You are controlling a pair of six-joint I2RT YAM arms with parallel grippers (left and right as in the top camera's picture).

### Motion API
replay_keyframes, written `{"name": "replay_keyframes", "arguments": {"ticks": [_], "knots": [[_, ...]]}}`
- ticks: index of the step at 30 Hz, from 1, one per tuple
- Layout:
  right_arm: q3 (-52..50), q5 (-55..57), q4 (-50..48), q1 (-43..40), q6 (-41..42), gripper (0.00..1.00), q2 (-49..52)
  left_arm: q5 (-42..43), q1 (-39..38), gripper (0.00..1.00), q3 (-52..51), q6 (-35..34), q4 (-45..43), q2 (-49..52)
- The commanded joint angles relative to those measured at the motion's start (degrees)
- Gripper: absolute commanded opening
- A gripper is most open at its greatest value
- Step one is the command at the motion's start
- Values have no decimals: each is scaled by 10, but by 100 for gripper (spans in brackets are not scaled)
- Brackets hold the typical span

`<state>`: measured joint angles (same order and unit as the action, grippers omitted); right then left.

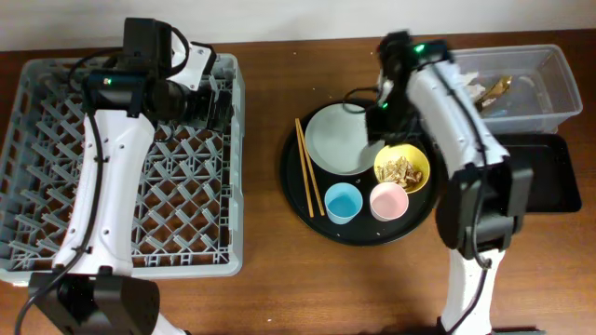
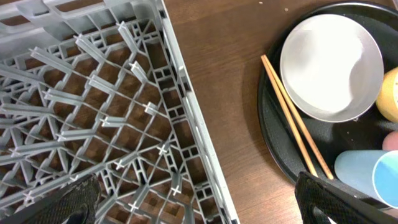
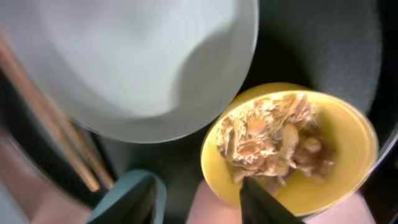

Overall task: Sort waste into correct bins and load items into the dishwasher rack
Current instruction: 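Grasp the yellow bowl with the right gripper and lift it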

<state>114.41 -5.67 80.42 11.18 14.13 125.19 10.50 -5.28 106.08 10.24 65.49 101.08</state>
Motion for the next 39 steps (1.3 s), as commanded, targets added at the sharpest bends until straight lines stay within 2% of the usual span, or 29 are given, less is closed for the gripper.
{"name": "replay_keyframes", "arguments": {"ticks": [1,3,9,13,17,22,25,29,30,37,39], "knots": [[-72,70,-55,31,75,39,-2,2,3,99,9,-5,1,-11],[-121,81,-107,42,81,33,-2,2,3,99,9,-5,1,-11],[-167,150,-135,46,104,29,-1,2,3,99,9,-5,1,-11],[-167,152,-132,45,104,4,-1,2,3,99,9,-5,1,-11],[-165,152,-130,45,104,4,-1,2,3,99,9,-5,1,-11],[-50,151,-46,38,77,4,-22,2,3,99,9,-5,1,-11],[87,146,54,22,53,4,-27,2,3,99,9,-5,1,-11],[227,39,141,-38,8,4,-27,2,3,99,9,-5,1,-11],[253,23,169,-75,-6,4,-27,2,3,99,9,-5,1,-11],[227,-168,169,-227,-168,4,-32,2,3,99,9,-5,1,-11],[205,-250,169,-275,-258,4,-32,2,3,99,9,-5,1,-11]]}}
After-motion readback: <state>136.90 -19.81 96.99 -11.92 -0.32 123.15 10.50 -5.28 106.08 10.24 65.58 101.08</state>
